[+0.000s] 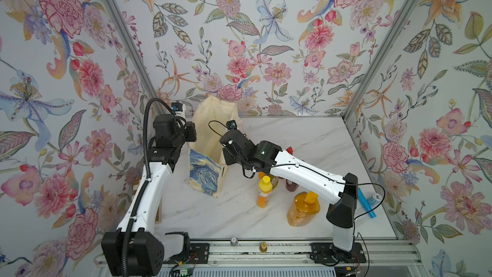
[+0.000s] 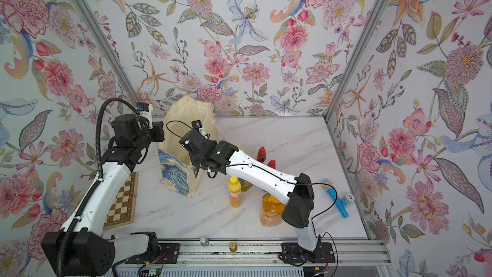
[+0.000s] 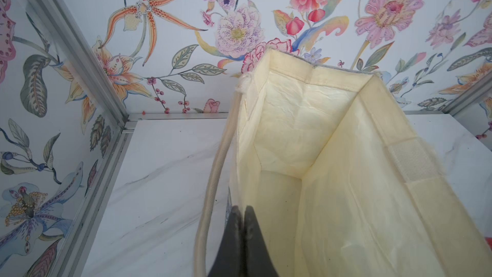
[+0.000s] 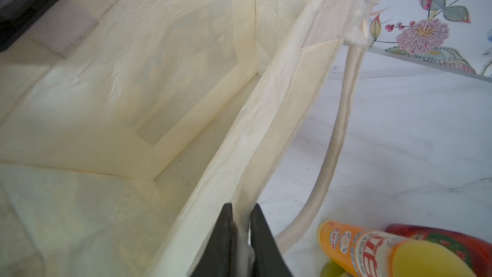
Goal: Pack dish soap into the shopping bag
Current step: Adjust the shopping bag at the center of the board.
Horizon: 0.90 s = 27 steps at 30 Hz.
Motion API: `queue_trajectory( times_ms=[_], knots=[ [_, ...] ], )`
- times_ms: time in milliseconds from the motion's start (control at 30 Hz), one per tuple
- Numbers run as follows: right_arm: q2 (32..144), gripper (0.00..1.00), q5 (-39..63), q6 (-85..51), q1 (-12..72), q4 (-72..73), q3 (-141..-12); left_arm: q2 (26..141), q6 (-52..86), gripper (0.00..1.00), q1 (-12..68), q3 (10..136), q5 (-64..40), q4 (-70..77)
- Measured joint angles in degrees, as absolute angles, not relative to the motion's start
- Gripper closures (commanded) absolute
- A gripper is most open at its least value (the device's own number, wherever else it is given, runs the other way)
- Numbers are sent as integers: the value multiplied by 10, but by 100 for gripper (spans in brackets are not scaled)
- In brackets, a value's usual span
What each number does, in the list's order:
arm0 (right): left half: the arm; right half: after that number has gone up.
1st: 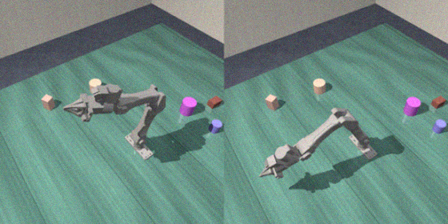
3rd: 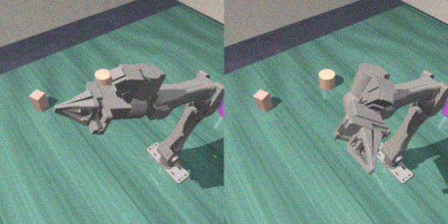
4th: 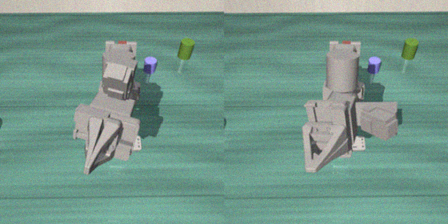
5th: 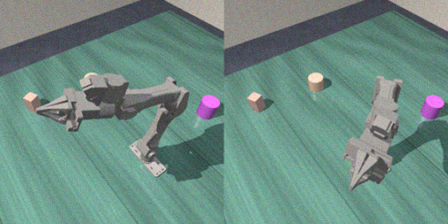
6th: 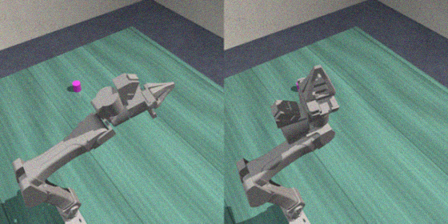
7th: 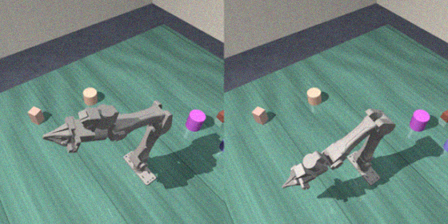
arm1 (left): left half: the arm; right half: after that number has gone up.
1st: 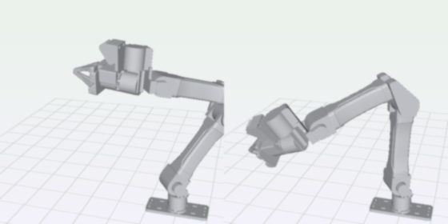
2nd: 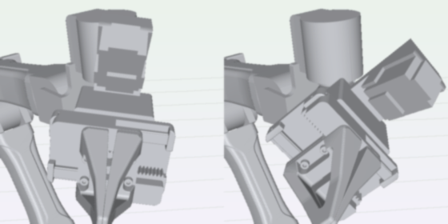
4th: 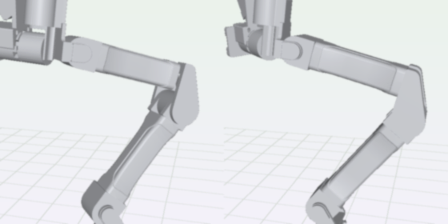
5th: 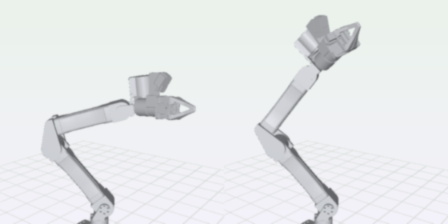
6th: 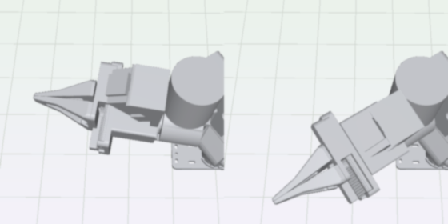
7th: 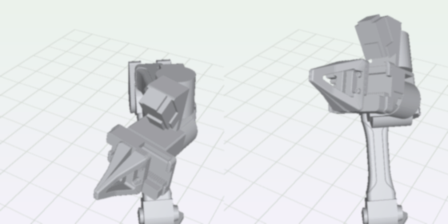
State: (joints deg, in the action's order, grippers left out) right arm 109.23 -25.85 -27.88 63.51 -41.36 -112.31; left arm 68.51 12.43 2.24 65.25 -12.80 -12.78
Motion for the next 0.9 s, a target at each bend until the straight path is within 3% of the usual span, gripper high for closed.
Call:
queue_trajectory(
  times_ms=[233,467,667,900],
  knots=[
    [1030,58,-281,-276,637,-417,-1105,590,98,100,87,538,-117,-52],
    [997,61,-282,-261,638,-381,-1106,520,94,100,130,460,-117,24],
    [1077,66,-242,-250,632,-352,-1143,516,94,100,155,460,-123,40],
    [1177,63,-189,-255,602,-348,-1153,512,109,100,158,460,-131,50]
  ],
)
